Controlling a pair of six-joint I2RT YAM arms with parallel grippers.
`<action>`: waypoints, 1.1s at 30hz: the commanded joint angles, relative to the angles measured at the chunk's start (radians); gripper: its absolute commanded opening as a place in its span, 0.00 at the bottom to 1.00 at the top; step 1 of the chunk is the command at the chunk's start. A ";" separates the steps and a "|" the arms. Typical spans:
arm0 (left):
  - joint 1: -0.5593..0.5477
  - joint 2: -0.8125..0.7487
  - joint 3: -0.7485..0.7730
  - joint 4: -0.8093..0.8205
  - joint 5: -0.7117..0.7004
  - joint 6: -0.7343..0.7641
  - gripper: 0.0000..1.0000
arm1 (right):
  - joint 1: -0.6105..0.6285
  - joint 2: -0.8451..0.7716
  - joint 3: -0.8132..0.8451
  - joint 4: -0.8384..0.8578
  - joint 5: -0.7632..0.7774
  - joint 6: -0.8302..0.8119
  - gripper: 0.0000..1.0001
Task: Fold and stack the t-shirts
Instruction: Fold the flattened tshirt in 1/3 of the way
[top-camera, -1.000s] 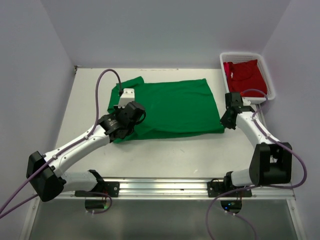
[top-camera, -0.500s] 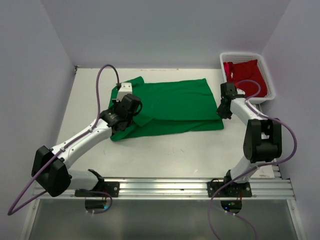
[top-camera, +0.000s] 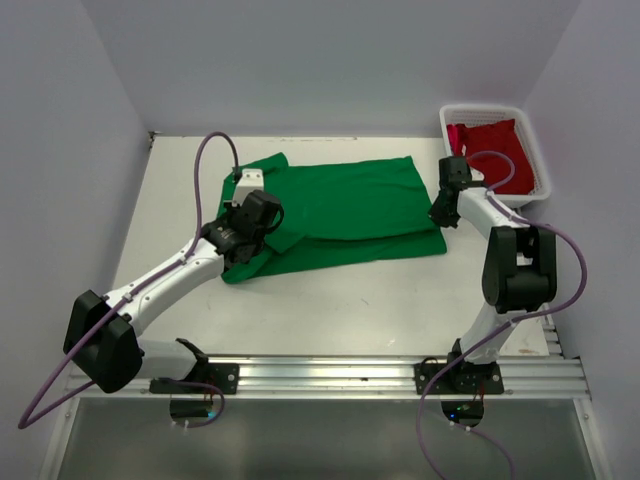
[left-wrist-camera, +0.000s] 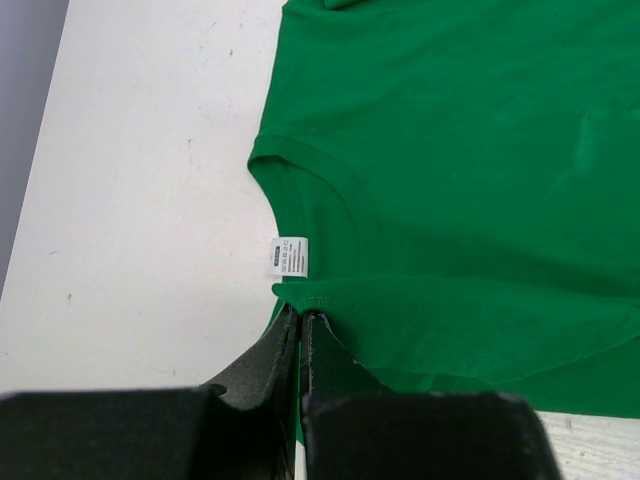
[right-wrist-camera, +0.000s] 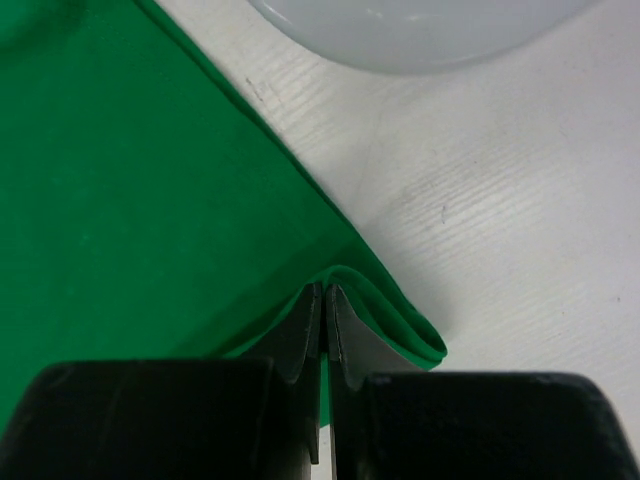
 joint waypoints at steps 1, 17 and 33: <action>0.018 -0.025 0.001 0.026 -0.031 0.001 0.00 | -0.001 0.013 0.056 0.046 -0.040 -0.032 0.00; 0.064 0.006 0.007 0.037 -0.040 0.021 0.00 | 0.000 0.081 0.090 0.050 -0.060 -0.043 0.00; 0.101 0.149 0.058 0.158 -0.003 0.041 0.00 | -0.001 0.135 0.122 0.064 -0.049 -0.042 0.00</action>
